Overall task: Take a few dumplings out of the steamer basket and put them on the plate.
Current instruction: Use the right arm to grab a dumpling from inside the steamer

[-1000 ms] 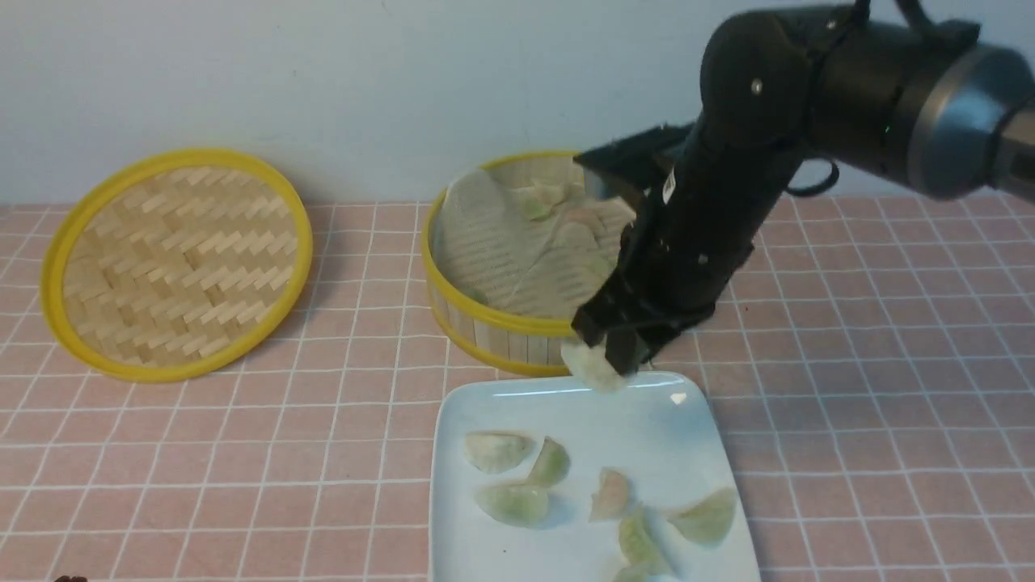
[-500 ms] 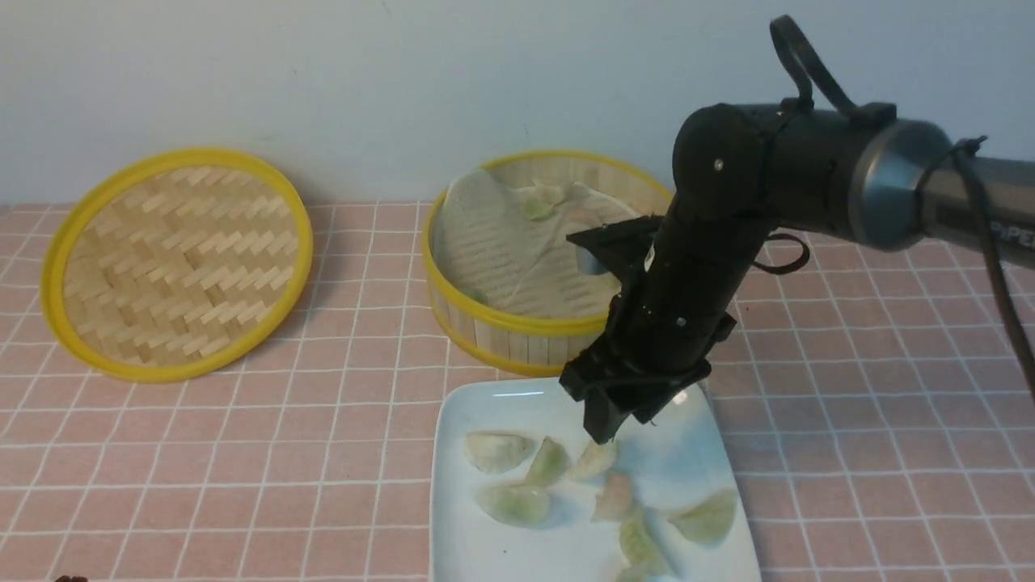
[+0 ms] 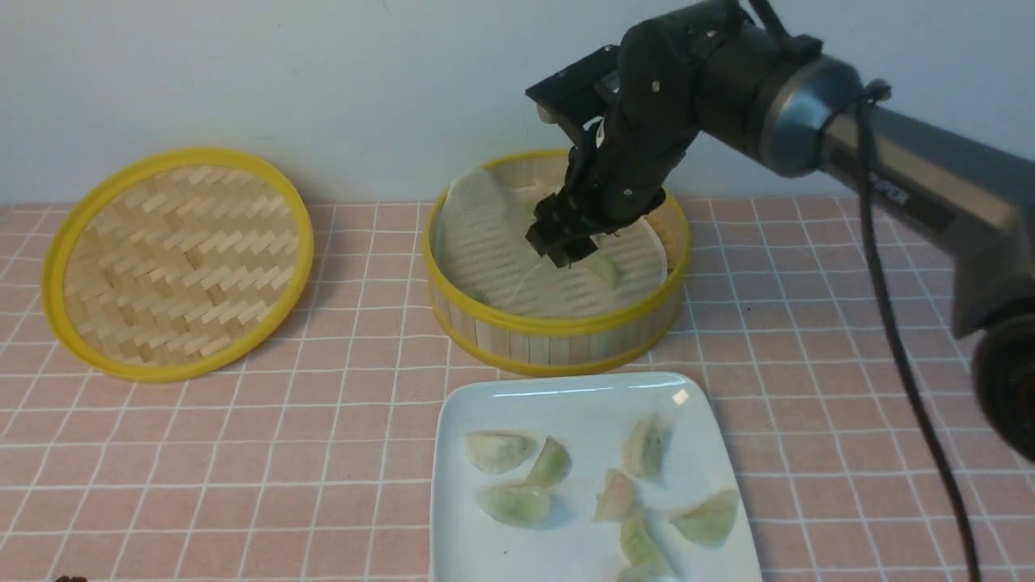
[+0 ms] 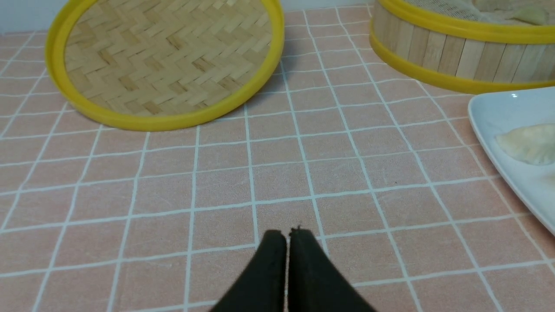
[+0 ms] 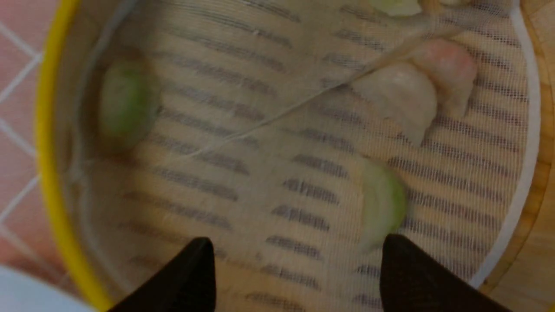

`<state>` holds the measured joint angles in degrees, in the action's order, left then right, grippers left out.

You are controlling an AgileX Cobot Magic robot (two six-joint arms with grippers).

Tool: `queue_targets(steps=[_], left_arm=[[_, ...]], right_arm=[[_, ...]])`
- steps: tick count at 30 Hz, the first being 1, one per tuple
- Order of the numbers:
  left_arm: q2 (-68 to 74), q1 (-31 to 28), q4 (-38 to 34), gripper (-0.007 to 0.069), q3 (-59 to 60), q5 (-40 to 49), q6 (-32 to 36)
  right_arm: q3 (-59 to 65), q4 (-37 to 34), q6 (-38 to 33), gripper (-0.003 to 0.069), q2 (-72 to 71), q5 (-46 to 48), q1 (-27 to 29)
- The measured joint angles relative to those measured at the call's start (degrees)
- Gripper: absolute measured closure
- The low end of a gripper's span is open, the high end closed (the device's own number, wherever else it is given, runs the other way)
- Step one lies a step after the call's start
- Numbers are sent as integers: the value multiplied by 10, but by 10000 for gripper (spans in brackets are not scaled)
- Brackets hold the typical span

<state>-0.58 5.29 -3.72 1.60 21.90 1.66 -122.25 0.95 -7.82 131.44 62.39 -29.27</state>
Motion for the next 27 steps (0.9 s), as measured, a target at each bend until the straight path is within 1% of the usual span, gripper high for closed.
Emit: queue_targets(steps=[6,11,14,16,18,21,24,27], left_arm=[[0,0,0,631,0,0,0],[0,0,0,631,0,0,0],[0,0,0,631,0,0,0],[0,0,0,631,0,0,0],[0,0,0,631,0,0,0],[0,0,0,631,0,0,0],[0,0,0,631,0,0,0],[0,0,0,631,0,0,0]], right_arm=[[-73,27,6,192,80,-10,23],[-82,33,17,206,105,-17,40],[-83,24,18,288,117,-17,44],[-85,24,18,375,117,-17,44],[-90,20,18,501,118,-12,43],[-107,17,18,498,118,14,43],[-145,11,18,498,111,74,42],[-175,3,21,498,92,86,42]])
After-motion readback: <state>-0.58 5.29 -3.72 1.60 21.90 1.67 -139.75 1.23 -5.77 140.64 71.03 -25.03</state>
